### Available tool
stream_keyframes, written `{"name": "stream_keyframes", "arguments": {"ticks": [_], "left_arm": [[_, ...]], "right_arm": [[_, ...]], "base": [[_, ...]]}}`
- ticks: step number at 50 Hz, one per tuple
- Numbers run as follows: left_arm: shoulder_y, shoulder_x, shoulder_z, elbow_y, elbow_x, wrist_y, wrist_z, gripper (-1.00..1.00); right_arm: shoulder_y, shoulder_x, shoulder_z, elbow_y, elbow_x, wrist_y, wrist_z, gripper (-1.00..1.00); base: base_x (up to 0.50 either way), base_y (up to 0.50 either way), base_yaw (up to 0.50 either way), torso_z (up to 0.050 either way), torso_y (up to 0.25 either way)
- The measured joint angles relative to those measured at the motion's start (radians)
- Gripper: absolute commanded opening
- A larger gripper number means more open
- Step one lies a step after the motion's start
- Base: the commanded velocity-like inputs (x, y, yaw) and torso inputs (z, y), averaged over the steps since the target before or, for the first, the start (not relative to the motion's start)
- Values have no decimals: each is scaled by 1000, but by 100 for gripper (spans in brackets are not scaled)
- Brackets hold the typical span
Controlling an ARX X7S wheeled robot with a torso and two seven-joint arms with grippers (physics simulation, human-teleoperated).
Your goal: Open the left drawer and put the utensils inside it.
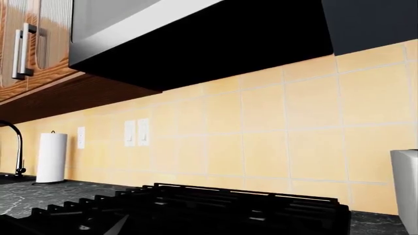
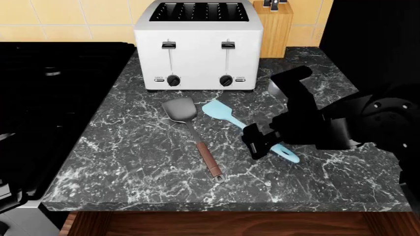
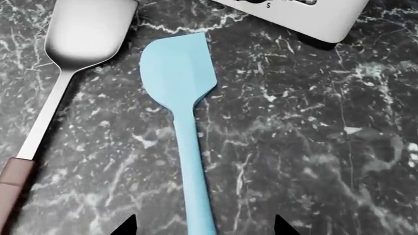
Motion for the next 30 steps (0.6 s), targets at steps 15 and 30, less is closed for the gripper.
{"name": "stream_keyframes", "arguments": {"ticks": [15,30], "left_arm": [[-1,-4,6,-3,1,1,-5,100],[0,-8,8,-3,1,2,-10,100]], "right_arm": [[7,-5,-24,5,-23,2,-6,100],[7,-3,-27,14,-27,-7,-14,100]], "base": [[0,0,0,0,0],[0,0,0,0,0]]}}
